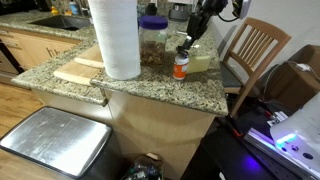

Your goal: Move the keys from the purple jar to the white bottle

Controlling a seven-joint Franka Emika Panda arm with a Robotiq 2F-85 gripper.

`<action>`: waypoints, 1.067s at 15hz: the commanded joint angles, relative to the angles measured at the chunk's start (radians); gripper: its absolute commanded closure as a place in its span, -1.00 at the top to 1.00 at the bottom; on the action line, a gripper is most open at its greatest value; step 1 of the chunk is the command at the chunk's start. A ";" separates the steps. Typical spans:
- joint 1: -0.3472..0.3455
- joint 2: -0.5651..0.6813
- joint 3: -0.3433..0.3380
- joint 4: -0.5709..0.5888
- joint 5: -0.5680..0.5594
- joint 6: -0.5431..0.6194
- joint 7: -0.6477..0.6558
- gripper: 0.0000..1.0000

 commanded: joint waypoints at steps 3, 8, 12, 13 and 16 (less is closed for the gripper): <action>-0.007 -0.005 0.027 -0.019 -0.095 0.030 -0.007 -0.60; 0.001 -0.015 0.019 -0.038 -0.180 0.007 0.002 0.30; 0.006 -0.028 0.014 -0.032 -0.193 0.006 0.000 0.87; 0.008 -0.039 0.009 -0.025 -0.189 -0.007 -0.002 0.97; 0.017 -0.143 -0.022 -0.014 -0.159 -0.081 -0.012 1.00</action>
